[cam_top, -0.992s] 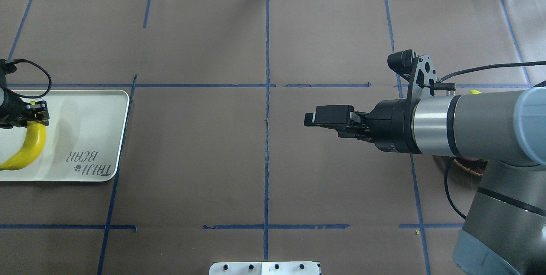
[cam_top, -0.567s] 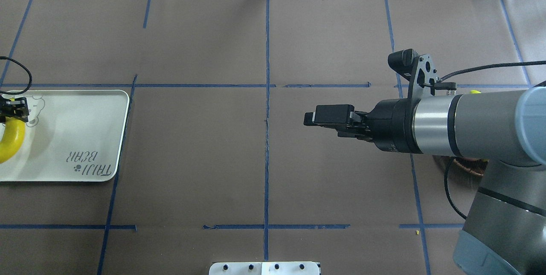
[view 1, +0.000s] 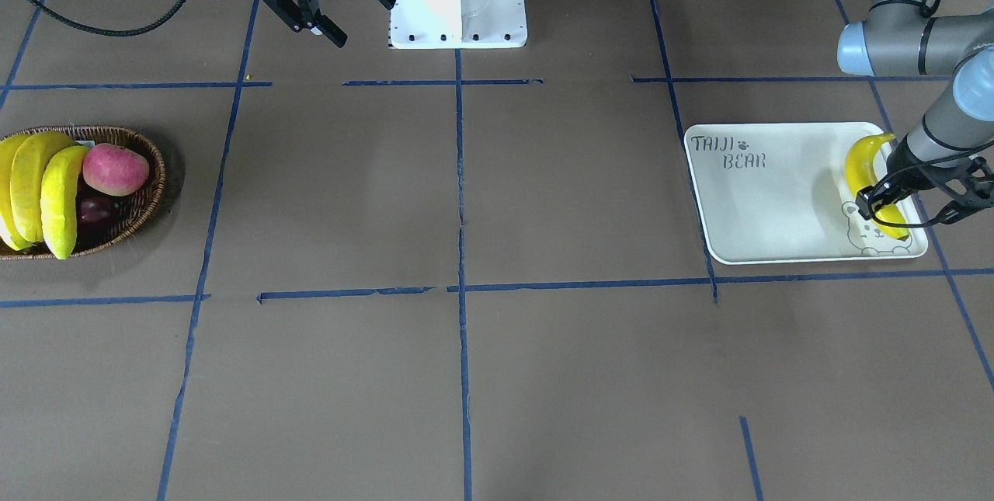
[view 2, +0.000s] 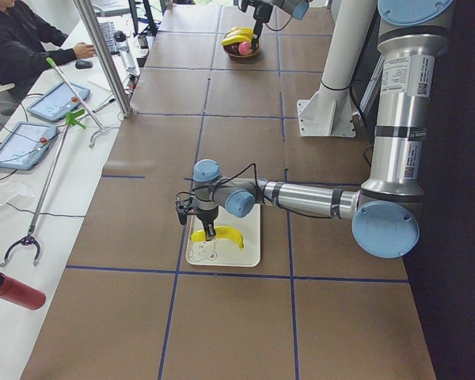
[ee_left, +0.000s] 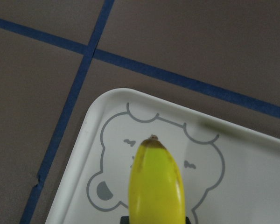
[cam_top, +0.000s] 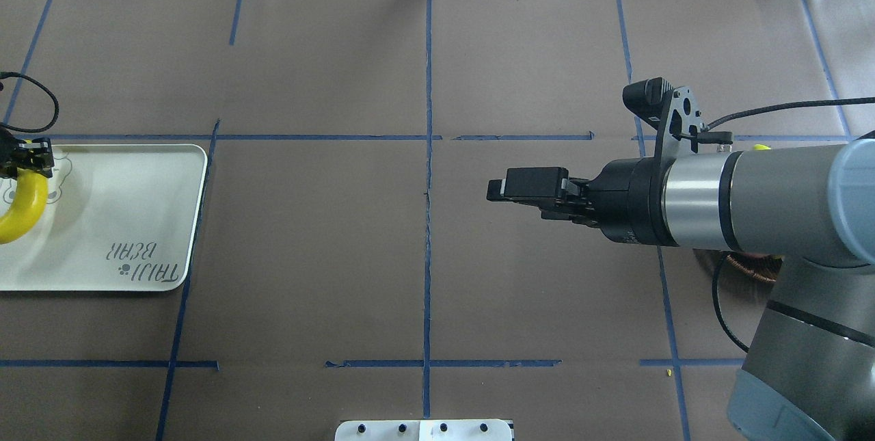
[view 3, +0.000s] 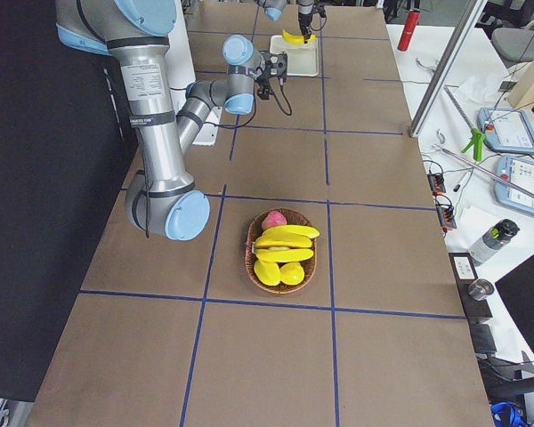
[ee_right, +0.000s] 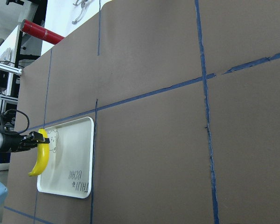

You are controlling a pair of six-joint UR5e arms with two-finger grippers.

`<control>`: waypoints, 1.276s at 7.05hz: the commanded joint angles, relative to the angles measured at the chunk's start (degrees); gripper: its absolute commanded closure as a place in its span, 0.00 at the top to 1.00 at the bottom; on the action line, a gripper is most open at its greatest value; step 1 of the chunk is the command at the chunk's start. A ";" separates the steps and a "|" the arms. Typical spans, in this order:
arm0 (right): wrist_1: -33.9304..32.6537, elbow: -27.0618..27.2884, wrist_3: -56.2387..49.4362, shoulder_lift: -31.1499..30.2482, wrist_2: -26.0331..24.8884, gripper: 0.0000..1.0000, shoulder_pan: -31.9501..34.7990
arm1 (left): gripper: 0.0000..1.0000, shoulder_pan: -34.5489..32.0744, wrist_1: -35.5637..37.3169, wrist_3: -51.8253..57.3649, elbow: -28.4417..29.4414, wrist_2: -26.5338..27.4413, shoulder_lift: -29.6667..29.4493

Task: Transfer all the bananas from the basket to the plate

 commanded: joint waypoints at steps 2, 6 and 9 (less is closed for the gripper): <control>0.00 0.00 0.00 -0.02 0.08 1.00 0.00 | 0.99 -0.04 -1.02 0.72 1.32 0.00 -0.54; -0.09 -0.17 -0.87 -3.94 1.47 1.00 2.70 | 1.00 -0.30 0.72 2.93 -5.65 -1.23 0.16; -0.70 -0.87 -13.22 -14.82 4.21 1.00 6.94 | 1.00 -0.22 14.07 0.31 -21.22 -5.89 -5.06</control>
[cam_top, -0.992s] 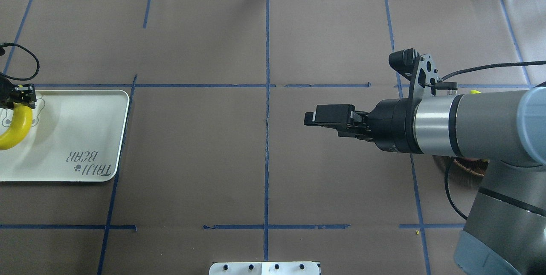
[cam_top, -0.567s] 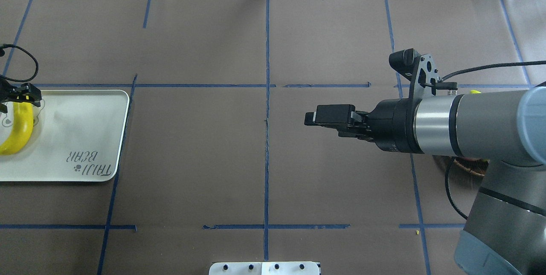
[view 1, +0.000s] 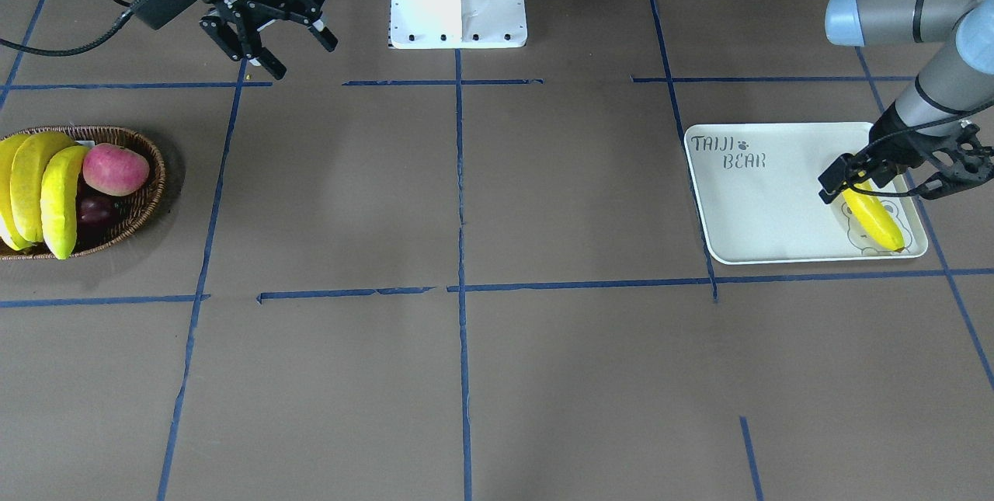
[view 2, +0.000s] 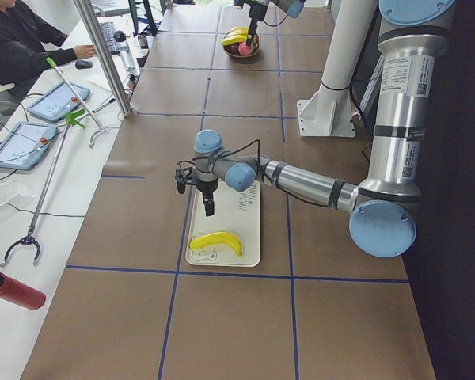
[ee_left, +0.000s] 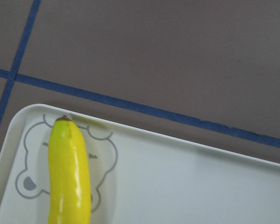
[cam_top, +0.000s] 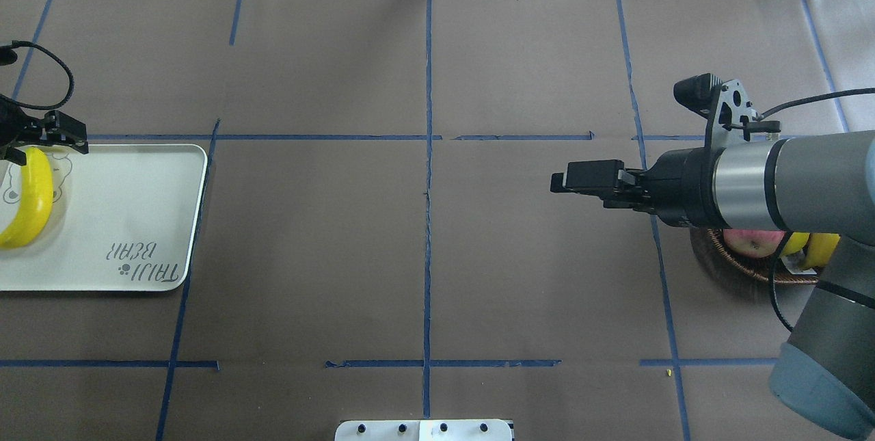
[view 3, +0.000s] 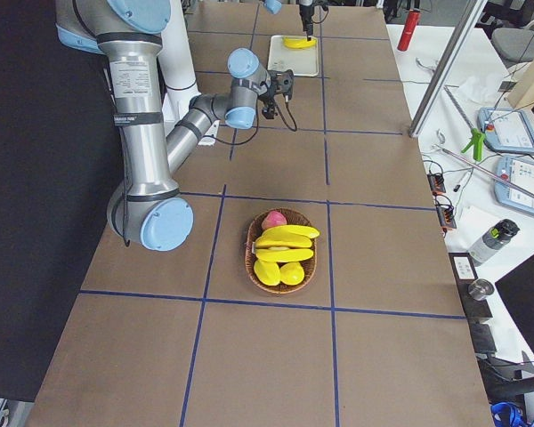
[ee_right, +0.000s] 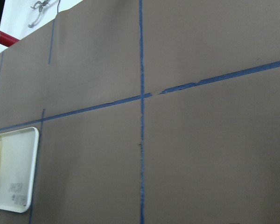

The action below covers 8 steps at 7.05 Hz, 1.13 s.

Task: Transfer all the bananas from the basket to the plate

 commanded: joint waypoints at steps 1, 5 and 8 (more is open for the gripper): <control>0.03 -0.30 -11.14 -9.73 0.77 1.00 2.44 | 1.00 0.98 2.94 -5.55 -5.53 -5.36 -5.56; -0.05 -11.69 -44.67 -17.93 21.15 1.00 25.45 | 1.00 7.19 -6.65 -12.14 -5.97 -7.99 -7.68; -2.76 -13.39 -49.34 -20.76 17.40 1.00 25.66 | 1.00 11.53 -6.65 -17.89 -6.06 -2.51 -9.98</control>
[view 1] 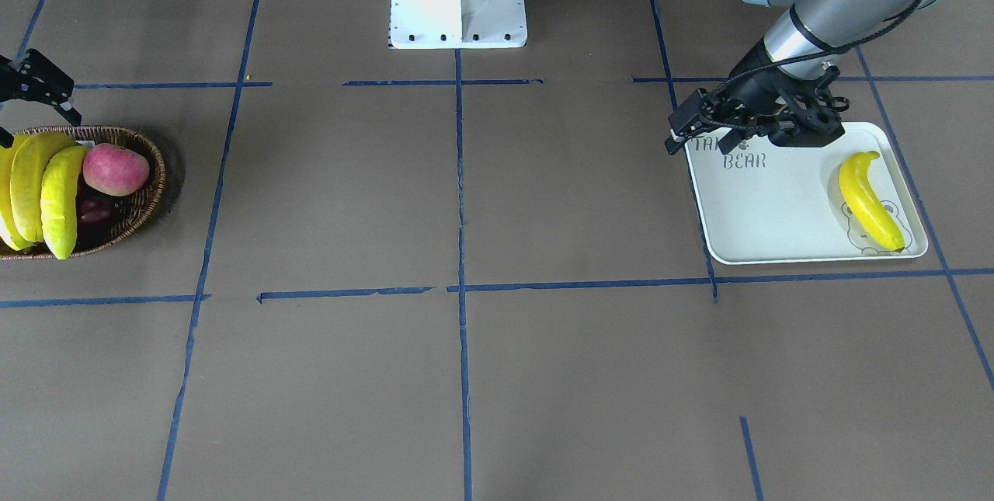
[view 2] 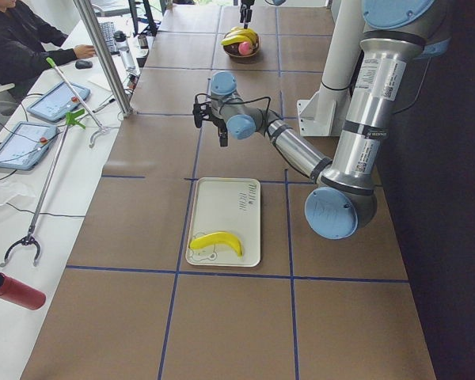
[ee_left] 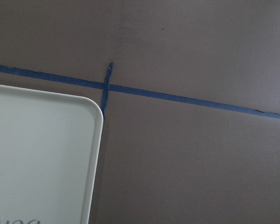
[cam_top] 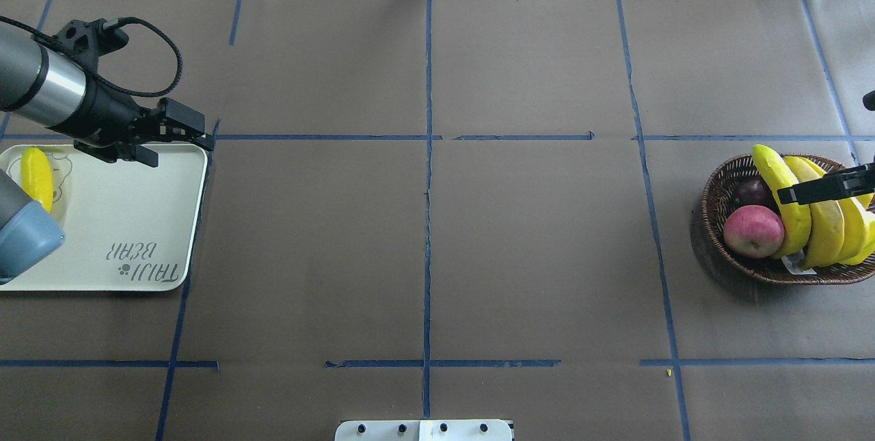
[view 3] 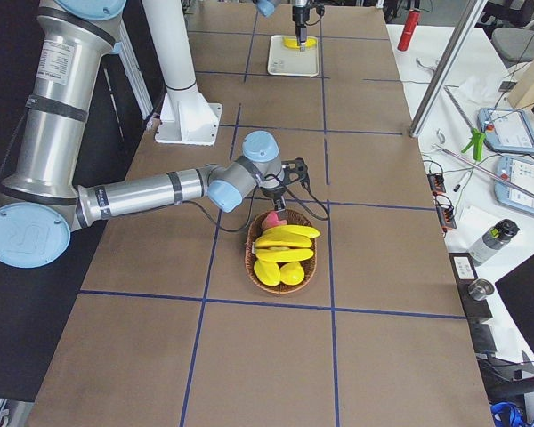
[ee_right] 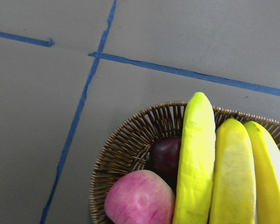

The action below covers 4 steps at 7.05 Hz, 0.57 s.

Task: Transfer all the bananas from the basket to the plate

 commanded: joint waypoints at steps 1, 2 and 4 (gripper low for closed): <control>-3.31 -0.66 -1.12 -1.75 -1.44 0.93 0.11 | 1.00 1.18 0.05 -1.45 -0.14 1.51 -0.55; -3.24 -1.79 -1.21 -2.28 -1.53 0.81 0.11 | 1.00 1.18 -0.04 -1.46 -0.23 1.51 -0.47; -3.32 -2.15 -1.39 -1.76 -2.92 0.79 -1.81 | 1.00 1.18 -0.04 -1.46 -0.14 1.42 -0.38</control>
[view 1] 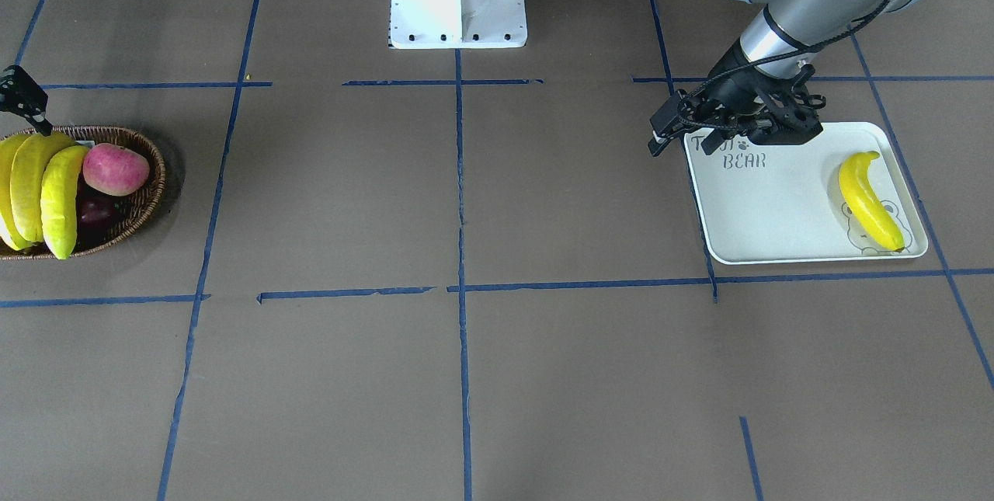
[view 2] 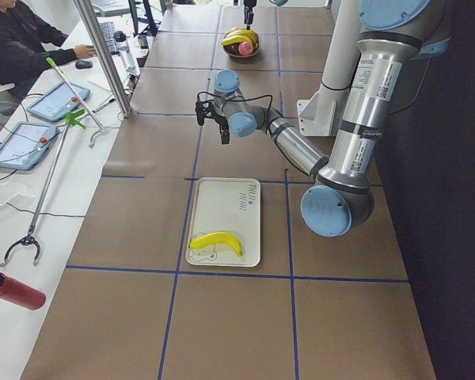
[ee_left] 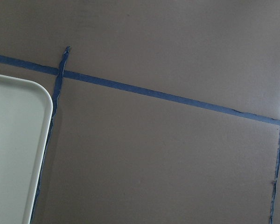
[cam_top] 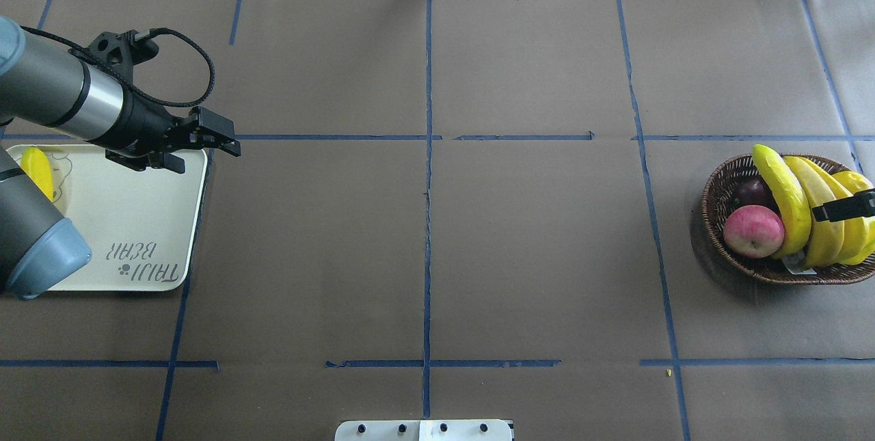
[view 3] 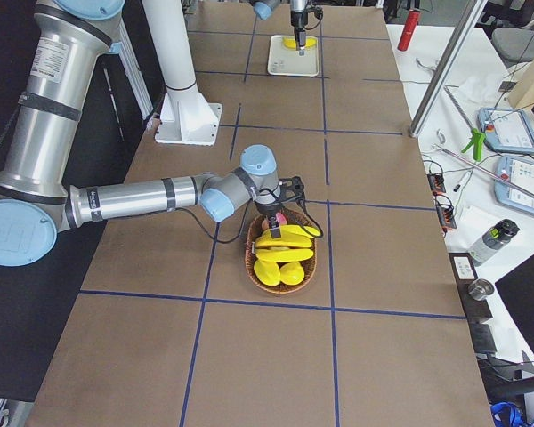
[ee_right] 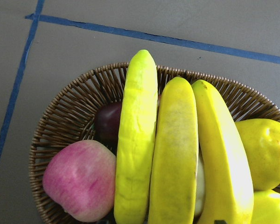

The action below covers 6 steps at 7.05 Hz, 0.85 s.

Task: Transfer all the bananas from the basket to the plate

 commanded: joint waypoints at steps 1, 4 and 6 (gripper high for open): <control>-0.10 -1.15 -0.16 0.29 -3.00 0.77 -2.56 | 1.00 0.03 -0.01 -0.11 0.01 -0.05 0.16; -0.10 -1.68 -0.25 0.29 -3.02 0.77 -2.75 | 1.00 -0.06 -0.01 -0.46 0.10 -0.14 0.42; -0.19 -1.85 -0.25 0.38 -3.11 0.76 -3.27 | 1.00 -0.32 -0.01 -0.64 -0.07 -0.14 0.77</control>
